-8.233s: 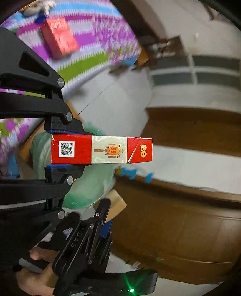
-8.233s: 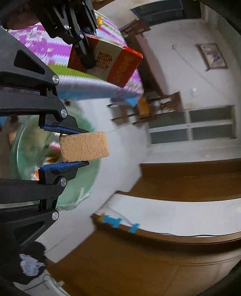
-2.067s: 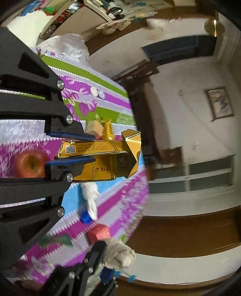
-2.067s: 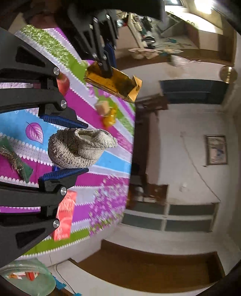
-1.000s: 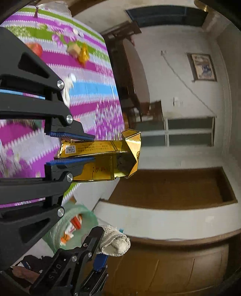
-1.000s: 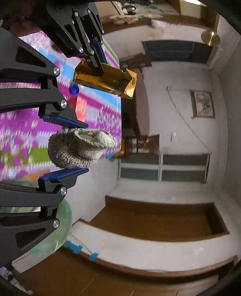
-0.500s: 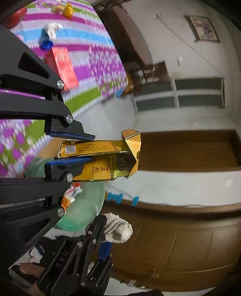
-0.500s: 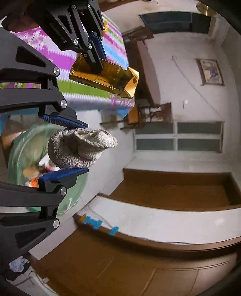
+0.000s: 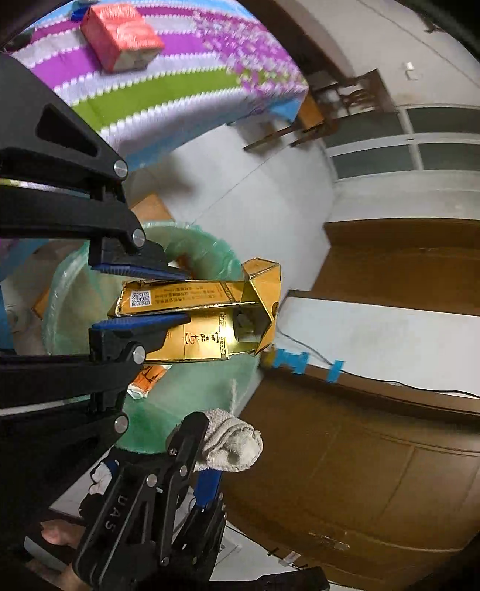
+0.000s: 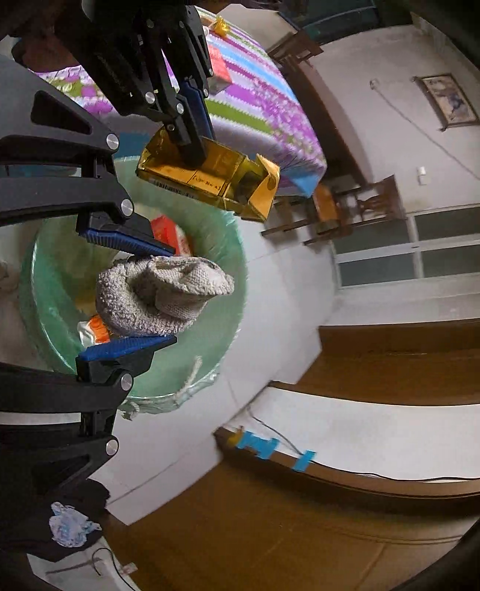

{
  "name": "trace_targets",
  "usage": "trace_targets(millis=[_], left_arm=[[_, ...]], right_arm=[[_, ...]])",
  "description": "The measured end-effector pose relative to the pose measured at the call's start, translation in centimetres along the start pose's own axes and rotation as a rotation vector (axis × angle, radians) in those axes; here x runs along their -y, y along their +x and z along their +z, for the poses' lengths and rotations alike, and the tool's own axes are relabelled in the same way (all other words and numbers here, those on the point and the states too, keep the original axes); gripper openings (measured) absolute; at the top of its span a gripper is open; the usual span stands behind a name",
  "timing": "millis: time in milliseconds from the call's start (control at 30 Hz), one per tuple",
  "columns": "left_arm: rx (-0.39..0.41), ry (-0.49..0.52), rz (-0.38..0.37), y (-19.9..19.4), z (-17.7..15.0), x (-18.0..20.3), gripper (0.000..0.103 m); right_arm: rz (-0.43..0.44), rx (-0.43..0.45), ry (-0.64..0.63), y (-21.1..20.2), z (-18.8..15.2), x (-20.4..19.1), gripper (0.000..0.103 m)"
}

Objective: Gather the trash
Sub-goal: 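Carry gold packet and towel over the green bin with both tools, then open both tools to drop packet and towel into the bin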

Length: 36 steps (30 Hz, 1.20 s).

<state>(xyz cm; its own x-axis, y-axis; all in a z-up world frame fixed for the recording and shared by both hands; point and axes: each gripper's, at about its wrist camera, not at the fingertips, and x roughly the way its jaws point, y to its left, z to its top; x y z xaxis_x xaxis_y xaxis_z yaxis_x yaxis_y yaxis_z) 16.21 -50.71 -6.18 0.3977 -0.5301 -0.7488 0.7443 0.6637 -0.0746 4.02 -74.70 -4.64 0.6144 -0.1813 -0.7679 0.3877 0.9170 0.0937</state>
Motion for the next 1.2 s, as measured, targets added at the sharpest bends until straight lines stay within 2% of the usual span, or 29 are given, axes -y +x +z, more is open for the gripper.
trace_targets(millis=[167, 300, 900, 967, 1100, 1167, 1200], left_arm=[[-0.057, 0.007, -0.002, 2.7, -0.1, 0.2, 0.017], [-0.072, 0.006, 0.005, 3.5, -0.2, 0.2, 0.017], [-0.087, 0.002, 0.009, 3.8, 0.0, 0.8, 0.02], [-0.086, -0.003, 0.008, 3.8, 0.1, 0.6, 0.029], [-0.08, -0.011, 0.014, 3.8, 0.2, 0.3, 0.04], [-0.076, -0.014, 0.015, 3.7, 0.1, 0.2, 0.046], [-0.073, -0.015, 0.017, 3.6, 0.1, 0.2, 0.047]], right_arm=[[0.002, -0.037, 0.016, 2.3, -0.8, 0.0, 0.042], [0.001, -0.043, 0.02, 2.8, -1.0, -0.1, 0.042], [-0.002, -0.035, 0.028, 2.6, -0.7, 0.3, 0.044], [-0.004, -0.032, 0.034, 2.5, -0.8, 0.4, 0.047], [-0.006, -0.023, 0.048, 2.1, -1.0, 0.7, 0.05], [-0.001, -0.011, 0.062, 1.7, -1.2, 0.9, 0.06], [0.002, -0.007, 0.067, 1.5, -1.2, 0.9, 0.063]])
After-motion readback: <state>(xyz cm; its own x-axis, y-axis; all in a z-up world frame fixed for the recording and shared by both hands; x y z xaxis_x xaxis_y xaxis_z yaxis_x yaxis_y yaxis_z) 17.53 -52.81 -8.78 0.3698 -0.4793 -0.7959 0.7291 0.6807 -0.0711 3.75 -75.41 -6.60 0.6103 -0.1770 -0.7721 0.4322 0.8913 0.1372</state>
